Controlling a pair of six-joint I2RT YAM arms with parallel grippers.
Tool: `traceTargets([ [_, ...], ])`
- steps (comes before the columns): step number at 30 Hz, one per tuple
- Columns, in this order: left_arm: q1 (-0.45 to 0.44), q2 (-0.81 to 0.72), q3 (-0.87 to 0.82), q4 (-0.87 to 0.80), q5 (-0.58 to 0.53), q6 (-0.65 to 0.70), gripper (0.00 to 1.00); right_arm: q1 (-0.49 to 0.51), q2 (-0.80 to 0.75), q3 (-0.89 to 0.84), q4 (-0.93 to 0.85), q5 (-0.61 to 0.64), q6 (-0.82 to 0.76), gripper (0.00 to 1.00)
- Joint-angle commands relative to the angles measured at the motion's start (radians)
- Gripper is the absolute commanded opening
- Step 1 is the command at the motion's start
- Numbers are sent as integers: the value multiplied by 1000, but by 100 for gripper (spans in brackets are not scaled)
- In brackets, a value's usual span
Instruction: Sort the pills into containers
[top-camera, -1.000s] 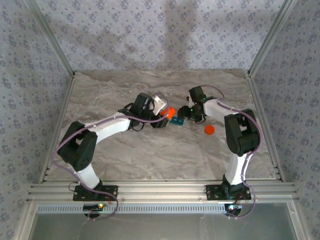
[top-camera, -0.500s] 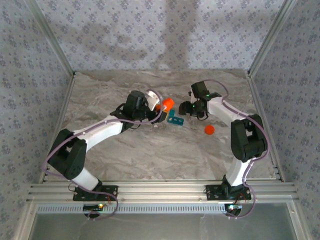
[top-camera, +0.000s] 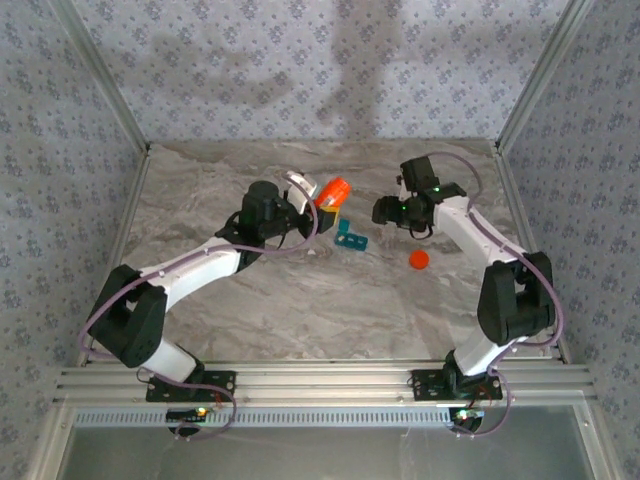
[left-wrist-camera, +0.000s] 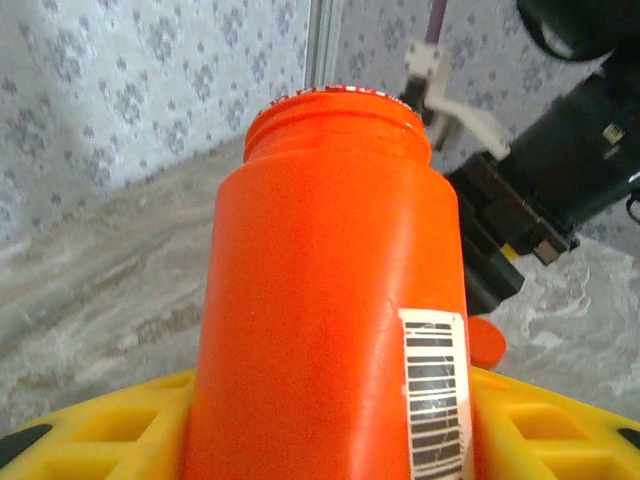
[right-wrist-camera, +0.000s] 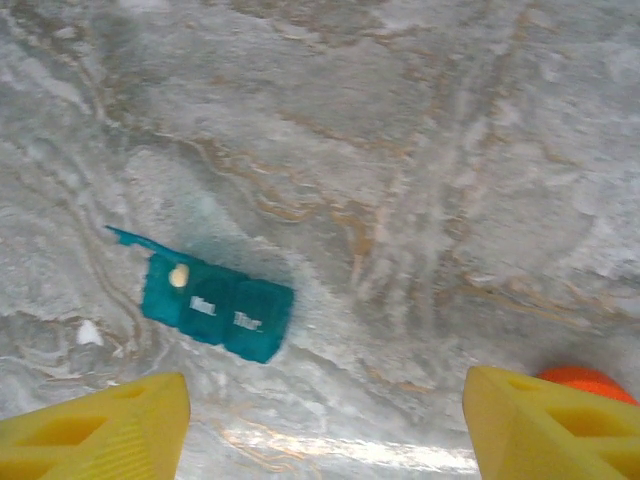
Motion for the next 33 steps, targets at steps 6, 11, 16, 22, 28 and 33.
traceTargets([
  [6, 7, -31, 25, 215, 7, 19, 0, -86, -55, -142, -116, 44, 24, 75],
  [11, 6, -17, 27, 259, -1, 47, 0, -120, -24, -178, -135, 58, 21, 76],
  [16, 5, -9, 22, 273, -4, 58, 0, -127, 30, -181, -131, 79, 12, 76],
  [22, 5, -5, 4, 337, 42, 67, 0, -128, 77, -176, -115, 96, 9, 76],
  [28, 4, 0, 11, 380, 78, 29, 0, -129, 123, -170, -104, 104, 6, 74],
  [33, 4, 4, 25, 379, 96, 19, 0, -128, 146, -165, -89, 110, 3, 70],
])
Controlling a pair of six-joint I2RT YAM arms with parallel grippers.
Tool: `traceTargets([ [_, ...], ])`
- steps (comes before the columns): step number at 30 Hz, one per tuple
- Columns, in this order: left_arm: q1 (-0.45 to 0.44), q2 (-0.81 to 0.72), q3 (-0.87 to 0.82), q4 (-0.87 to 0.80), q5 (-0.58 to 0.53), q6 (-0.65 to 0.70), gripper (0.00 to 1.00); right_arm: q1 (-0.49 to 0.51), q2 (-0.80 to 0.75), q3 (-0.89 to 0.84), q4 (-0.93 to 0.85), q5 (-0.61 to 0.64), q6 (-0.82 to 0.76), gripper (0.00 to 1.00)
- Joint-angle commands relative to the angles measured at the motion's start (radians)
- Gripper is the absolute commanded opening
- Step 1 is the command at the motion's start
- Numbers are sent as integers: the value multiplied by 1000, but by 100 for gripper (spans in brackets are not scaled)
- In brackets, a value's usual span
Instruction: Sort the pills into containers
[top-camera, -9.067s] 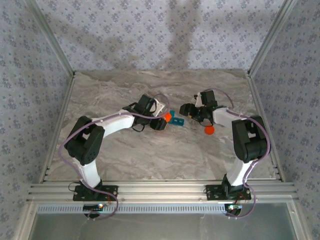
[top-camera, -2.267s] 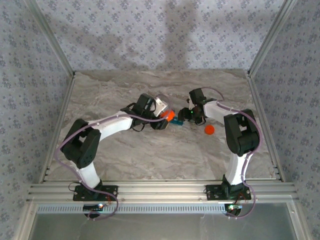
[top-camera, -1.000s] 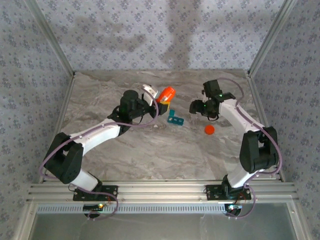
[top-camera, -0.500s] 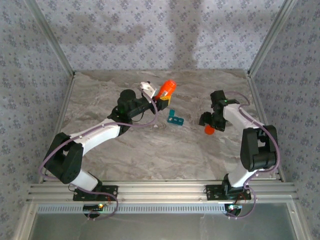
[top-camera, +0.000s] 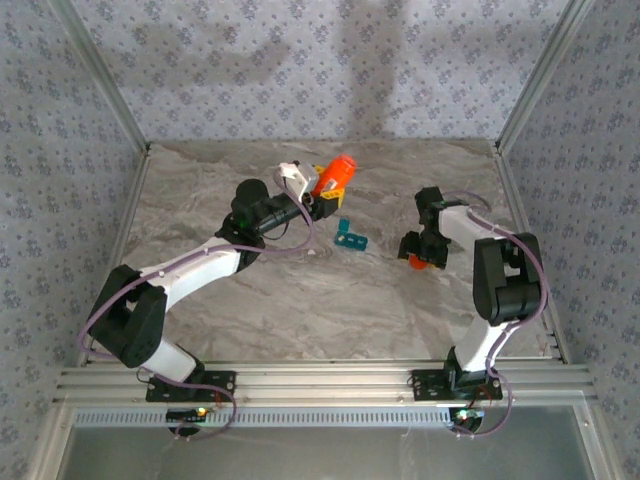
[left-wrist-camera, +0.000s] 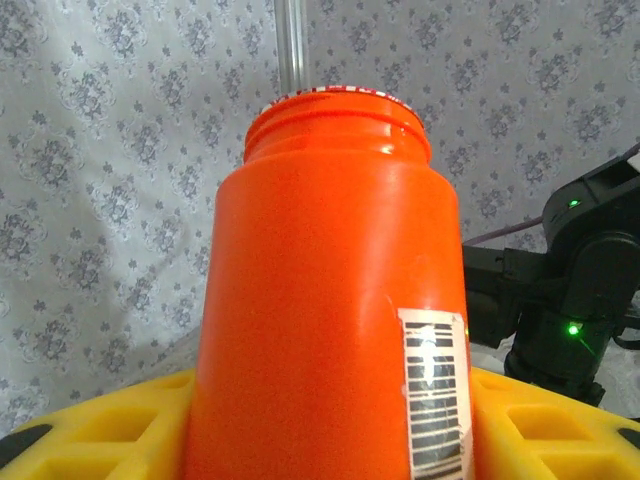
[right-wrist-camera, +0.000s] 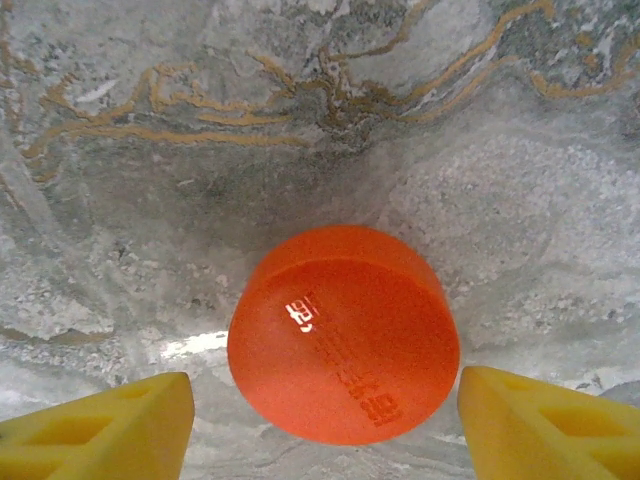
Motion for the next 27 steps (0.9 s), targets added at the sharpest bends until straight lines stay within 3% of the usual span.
traceTargets([
  [1, 4, 4, 25, 66, 36, -14, 0, -7, 21, 7, 6, 29, -5, 70],
  [27, 5, 3, 16, 57, 53, -18, 0, -11, 20, 28, 5, 44, -20, 62],
])
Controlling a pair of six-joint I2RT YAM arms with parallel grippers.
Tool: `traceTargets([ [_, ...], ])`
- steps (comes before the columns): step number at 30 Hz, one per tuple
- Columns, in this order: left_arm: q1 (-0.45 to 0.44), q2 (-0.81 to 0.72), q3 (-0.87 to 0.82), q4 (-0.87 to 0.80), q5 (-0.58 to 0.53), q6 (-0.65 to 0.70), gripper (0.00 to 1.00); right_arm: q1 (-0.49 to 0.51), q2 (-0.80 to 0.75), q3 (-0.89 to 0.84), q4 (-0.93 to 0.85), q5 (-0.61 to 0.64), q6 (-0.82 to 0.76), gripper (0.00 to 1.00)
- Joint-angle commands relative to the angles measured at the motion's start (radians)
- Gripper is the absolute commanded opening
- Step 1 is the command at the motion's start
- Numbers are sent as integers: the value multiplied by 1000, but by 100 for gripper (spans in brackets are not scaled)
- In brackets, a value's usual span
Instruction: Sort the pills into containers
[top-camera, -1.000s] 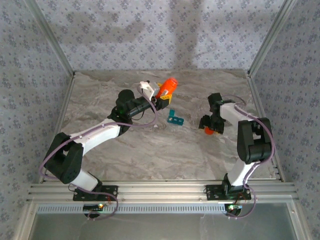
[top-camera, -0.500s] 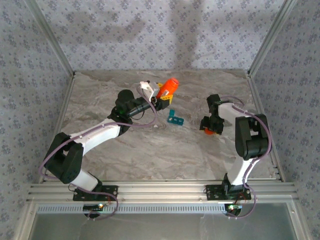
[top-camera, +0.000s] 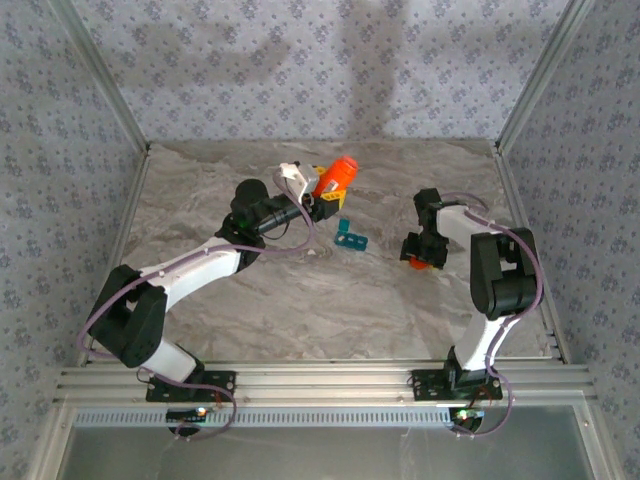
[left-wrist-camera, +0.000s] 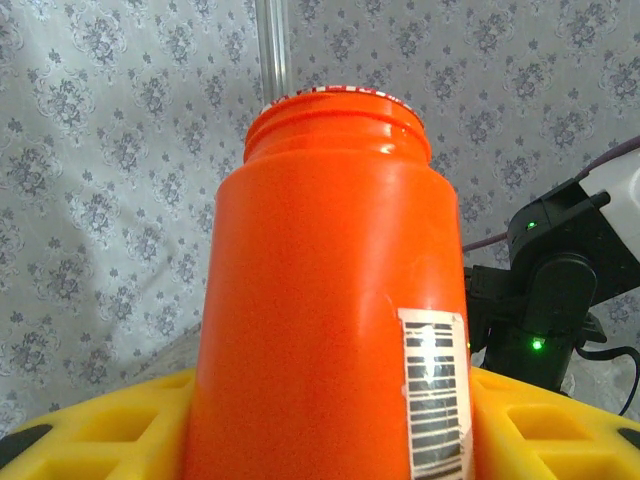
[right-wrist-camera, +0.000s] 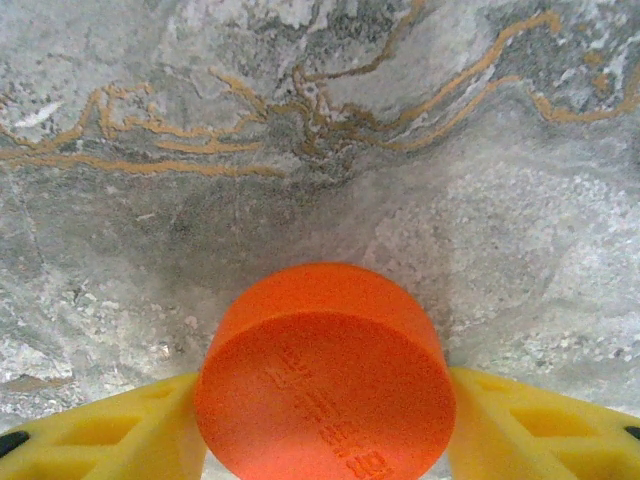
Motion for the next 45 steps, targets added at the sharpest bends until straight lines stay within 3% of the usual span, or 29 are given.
traceTargets([
  [1, 4, 4, 15, 45, 20, -12, 0, -8, -21, 27, -16, 22, -17, 62],
  [12, 5, 8, 8, 47, 23, -12, 0, -7, -25, 33, -16, 17, -18, 61],
  [23, 4, 12, -2, 54, 23, -15, 0, -4, -21, 37, -18, 6, -24, 47],
  [30, 20, 11, -14, 54, 48, -9, 0, -4, -93, 74, -35, -11, -25, 44],
  [37, 37, 11, -20, 43, 81, 9, 0, -1, -169, 200, -88, -101, -18, 45],
  [45, 44, 18, 13, -108, 57, 81, 0, -3, -180, 393, -125, -267, 0, 45],
])
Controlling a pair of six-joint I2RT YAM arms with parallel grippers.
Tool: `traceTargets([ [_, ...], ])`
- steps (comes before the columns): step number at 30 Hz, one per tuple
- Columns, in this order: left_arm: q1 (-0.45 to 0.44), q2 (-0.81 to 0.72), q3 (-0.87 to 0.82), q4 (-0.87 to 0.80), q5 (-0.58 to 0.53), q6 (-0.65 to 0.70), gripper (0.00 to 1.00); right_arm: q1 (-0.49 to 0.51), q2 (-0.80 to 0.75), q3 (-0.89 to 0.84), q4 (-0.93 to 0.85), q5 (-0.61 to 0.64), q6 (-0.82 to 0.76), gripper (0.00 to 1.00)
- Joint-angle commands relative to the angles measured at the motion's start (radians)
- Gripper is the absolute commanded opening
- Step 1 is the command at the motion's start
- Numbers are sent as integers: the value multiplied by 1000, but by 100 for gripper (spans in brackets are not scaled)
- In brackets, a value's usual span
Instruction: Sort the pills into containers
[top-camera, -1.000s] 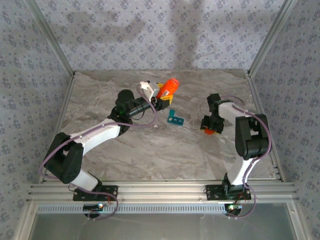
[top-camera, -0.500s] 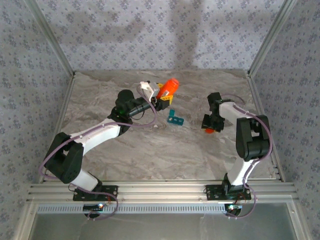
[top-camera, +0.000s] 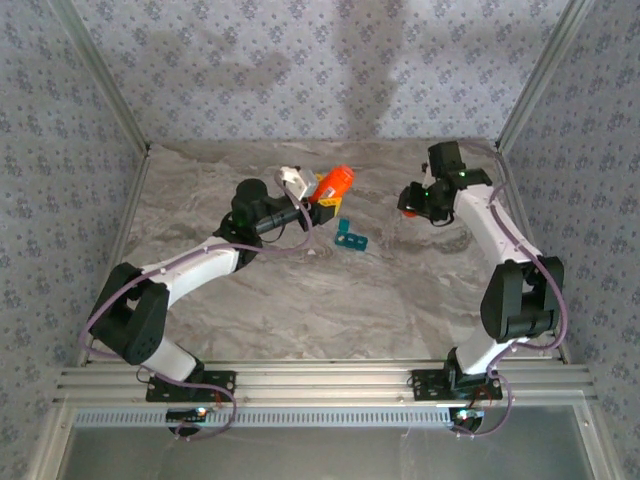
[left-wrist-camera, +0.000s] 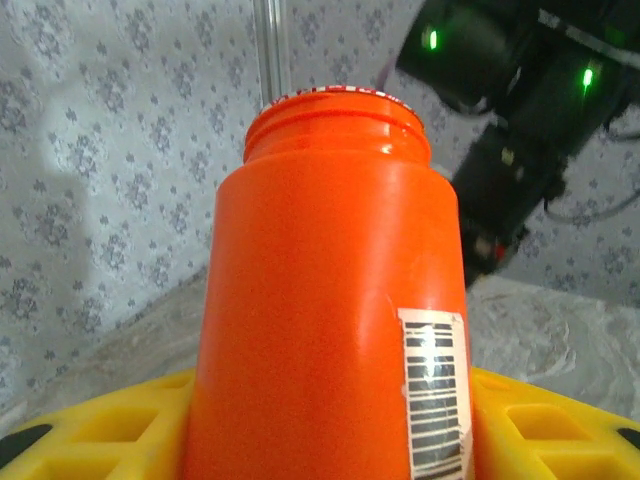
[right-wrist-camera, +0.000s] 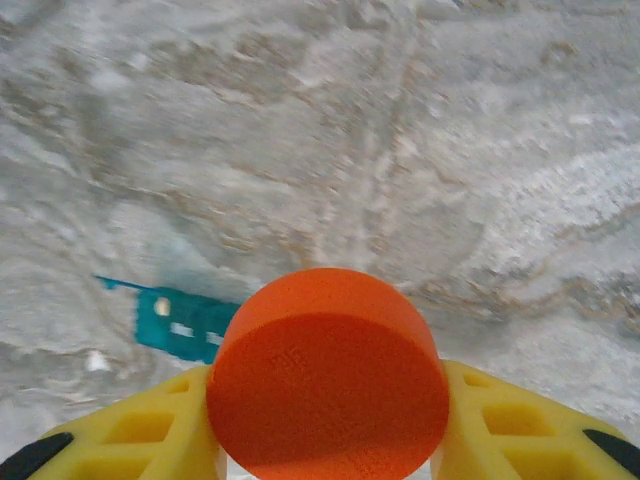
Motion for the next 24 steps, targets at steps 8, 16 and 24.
traceTargets([
  [8, 30, 71, 33, 20, 115, 50, 0, -11, 4, 211, -104, -269, -11, 45],
  [16, 53, 128, 65, 12, 181, 73, 0, -30, 43, 309, -147, -350, -47, 45],
  [24, 92, 208, 162, -21, 290, 95, 0, -32, 105, 387, -164, -506, -132, 45],
])
